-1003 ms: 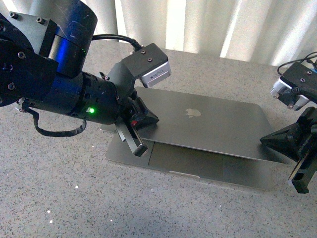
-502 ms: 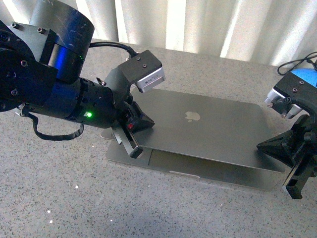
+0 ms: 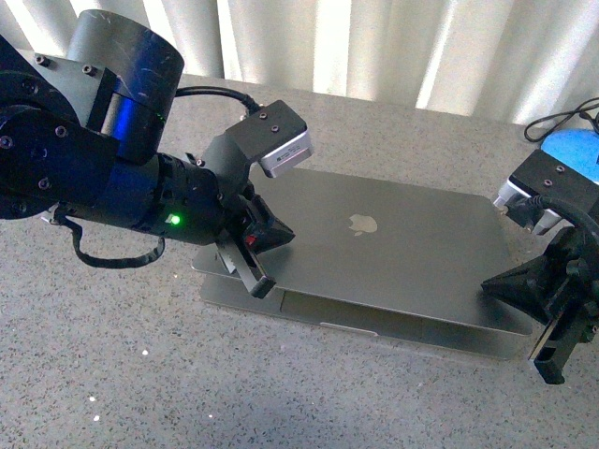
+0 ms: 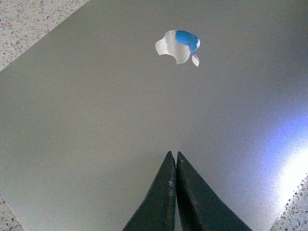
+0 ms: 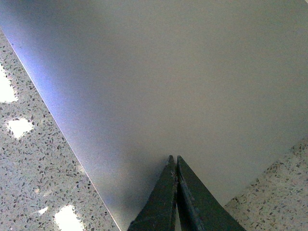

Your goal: Close laptop

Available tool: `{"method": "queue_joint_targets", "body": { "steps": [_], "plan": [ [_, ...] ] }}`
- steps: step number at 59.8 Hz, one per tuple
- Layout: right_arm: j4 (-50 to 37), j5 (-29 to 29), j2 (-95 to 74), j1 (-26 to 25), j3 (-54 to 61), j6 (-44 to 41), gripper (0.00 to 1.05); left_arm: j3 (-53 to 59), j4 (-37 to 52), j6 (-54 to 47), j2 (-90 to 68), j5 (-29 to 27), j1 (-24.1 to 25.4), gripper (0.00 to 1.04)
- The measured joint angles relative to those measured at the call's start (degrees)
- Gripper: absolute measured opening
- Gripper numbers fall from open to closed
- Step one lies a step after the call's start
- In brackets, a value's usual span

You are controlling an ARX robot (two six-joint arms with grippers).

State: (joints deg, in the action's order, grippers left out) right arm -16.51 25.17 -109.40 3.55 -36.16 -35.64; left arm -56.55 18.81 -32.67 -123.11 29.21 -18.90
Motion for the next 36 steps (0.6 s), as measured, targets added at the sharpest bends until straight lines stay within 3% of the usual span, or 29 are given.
{"method": "queue_joint_targets", "body": {
  "steps": [36],
  "plan": [
    [-0.57,0.0,-1.22,0.07,0.0,-0.07,0.01,-0.02,0.63,0.39,-1.42,0.85,0.24,0.04]
  ]
}}
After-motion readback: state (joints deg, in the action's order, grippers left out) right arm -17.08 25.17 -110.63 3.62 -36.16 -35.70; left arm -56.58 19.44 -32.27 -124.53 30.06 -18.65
